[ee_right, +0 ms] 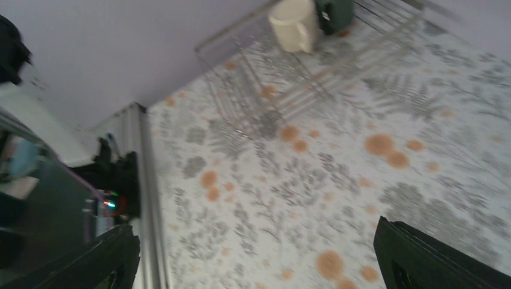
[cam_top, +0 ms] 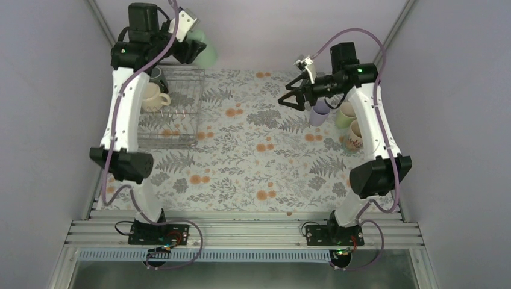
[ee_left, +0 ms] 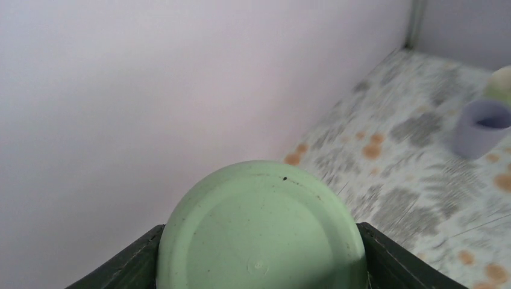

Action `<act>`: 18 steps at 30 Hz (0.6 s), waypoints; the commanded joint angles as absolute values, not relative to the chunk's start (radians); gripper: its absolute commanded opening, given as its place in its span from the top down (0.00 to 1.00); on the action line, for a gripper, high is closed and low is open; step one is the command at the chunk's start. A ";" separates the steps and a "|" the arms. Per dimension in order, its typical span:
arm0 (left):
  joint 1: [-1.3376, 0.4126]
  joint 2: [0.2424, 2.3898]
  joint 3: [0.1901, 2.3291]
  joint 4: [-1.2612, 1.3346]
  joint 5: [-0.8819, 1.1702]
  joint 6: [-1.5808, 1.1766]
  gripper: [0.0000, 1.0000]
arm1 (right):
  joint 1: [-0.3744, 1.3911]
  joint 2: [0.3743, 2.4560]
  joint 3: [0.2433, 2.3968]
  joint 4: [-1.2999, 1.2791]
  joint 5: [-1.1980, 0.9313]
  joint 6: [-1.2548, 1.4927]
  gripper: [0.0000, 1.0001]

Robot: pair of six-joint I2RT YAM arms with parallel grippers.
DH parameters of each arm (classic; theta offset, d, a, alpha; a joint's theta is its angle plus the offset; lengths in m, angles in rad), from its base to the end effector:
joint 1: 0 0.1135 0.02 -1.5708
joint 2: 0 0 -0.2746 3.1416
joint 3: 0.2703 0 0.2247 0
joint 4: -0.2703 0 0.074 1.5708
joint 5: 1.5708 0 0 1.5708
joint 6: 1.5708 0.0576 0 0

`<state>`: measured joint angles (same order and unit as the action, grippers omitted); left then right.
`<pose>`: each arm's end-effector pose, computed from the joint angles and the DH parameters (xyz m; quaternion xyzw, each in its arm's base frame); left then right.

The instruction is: Unload the cups from the dish rack

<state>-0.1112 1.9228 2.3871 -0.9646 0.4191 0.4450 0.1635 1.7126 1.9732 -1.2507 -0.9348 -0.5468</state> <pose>0.3875 -0.0669 0.4611 0.3330 0.7799 -0.0936 0.5217 0.3002 0.0965 0.4086 -0.4184 0.7571 0.3751 0.3331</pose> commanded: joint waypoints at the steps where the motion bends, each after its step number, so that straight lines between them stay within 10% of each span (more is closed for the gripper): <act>1: -0.214 1.849 2.339 -0.893 0.401 0.406 0.83 | 0.172 1.714 1.970 -1.284 -1.228 -0.546 0.00; 18: -0.470 1.961 2.552 -0.897 0.625 0.382 0.87 | 0.028 1.931 2.088 -1.283 -1.593 -0.502 0.00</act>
